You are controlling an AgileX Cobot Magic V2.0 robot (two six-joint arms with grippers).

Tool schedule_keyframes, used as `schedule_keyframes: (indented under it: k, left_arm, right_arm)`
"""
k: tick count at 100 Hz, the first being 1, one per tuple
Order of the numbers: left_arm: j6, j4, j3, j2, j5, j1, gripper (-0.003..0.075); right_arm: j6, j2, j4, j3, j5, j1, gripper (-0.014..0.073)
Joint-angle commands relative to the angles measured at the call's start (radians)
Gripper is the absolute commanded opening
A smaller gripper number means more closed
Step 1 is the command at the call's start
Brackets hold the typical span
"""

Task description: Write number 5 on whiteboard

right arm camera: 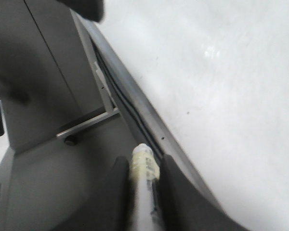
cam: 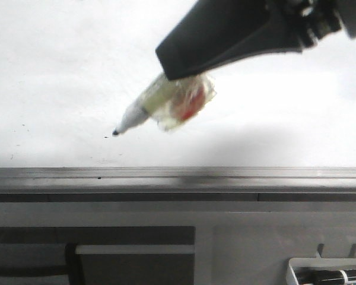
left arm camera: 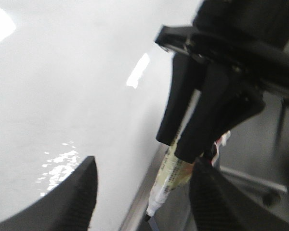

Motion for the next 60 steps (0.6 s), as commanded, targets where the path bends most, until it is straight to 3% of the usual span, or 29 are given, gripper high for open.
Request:
schedule_keyframes:
  k: [1, 10, 24, 43, 60]
  left_arm:
    - [-0.107, -0.020, 0.003, -0.113, -0.134, 0.036, 0.0221]
    - [-0.151, -0.020, 0.048, -0.213, -0.154, 0.098, 0.0100]
    - [-0.167, -0.022, 0.147, -0.370, -0.152, 0.195, -0.0004]
    - [-0.167, -0.082, 0.260, -0.556, -0.150, 0.307, -0.0020]
    - [-0.167, -0.119, 0.296, -0.606, -0.147, 0.360, -0.0020]
  right_arm:
    - [-0.009, -0.040, -0.064, -0.064, -0.069, -0.001, -0.0060]
    - [-0.009, -0.046, -0.120, -0.090, -0.080, -0.011, -0.0057]
    - [-0.009, -0.046, -0.147, -0.100, -0.081, -0.067, -0.0056]
    - [-0.001, -0.080, -0.149, -0.100, -0.024, -0.171, -0.0050]
    - [-0.001, -0.061, -0.149, -0.100, -0.066, -0.180, -0.0046]
